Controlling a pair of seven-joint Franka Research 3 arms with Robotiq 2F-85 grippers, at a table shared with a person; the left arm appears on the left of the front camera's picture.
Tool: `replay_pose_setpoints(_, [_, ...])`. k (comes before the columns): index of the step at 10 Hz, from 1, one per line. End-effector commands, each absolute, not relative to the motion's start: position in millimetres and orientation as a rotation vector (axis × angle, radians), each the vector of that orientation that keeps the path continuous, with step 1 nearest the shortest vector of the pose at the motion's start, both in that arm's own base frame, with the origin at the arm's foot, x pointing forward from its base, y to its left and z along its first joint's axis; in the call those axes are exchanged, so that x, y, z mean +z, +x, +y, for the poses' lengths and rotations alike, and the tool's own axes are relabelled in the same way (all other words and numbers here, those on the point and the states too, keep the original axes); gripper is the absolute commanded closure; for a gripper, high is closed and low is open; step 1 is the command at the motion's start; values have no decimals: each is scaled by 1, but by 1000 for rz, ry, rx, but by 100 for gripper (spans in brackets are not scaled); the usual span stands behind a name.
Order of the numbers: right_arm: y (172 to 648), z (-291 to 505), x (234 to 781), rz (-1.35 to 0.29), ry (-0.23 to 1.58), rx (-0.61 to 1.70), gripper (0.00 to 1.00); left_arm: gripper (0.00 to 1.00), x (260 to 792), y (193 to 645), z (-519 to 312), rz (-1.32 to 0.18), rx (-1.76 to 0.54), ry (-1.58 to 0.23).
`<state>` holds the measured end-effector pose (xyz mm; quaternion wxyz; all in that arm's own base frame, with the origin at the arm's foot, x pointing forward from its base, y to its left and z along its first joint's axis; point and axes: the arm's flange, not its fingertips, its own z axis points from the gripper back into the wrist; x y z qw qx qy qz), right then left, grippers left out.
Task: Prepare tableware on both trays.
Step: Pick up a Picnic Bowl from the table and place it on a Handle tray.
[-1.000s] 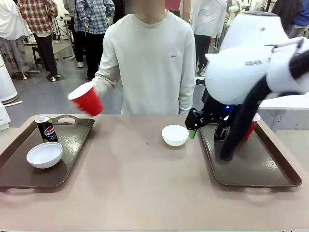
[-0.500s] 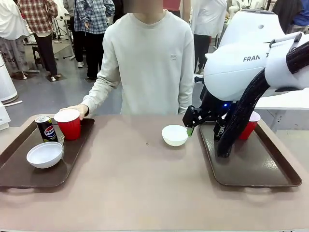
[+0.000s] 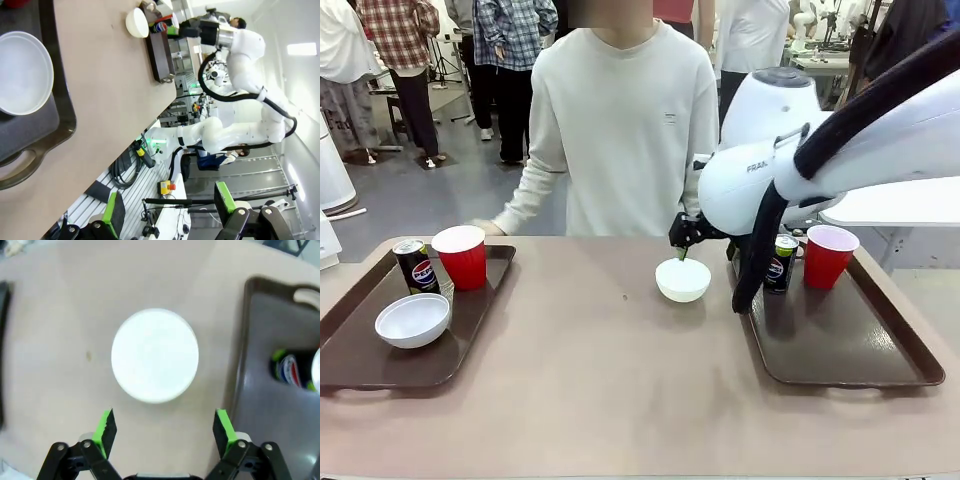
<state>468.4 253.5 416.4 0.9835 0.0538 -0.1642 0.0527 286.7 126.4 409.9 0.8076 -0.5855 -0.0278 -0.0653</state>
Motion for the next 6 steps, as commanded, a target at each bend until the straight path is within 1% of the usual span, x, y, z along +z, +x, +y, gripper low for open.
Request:
replay_pose_setpoints(1, [508,275,406,-388,55,18,0,5,412,286,127,-74,-143,-1268])
replay_pose_setpoints(3, [532,269,405,-377,110,-59,0,5,412,286,127,-74,-143,-1268])
replay_pose_setpoints(4, [527,269,413,-329,117,-65,0,5,412,286,127,-74,-143,-1268])
replay_pose_setpoints(5, [523,255,404,-370,103,-1,0,5,412,286,127,-74,-143,-1268])
replay_pose_setpoints(6, [523,255,404,-370,103,-1,0,5,412,286,127,-74,-143,-1268])
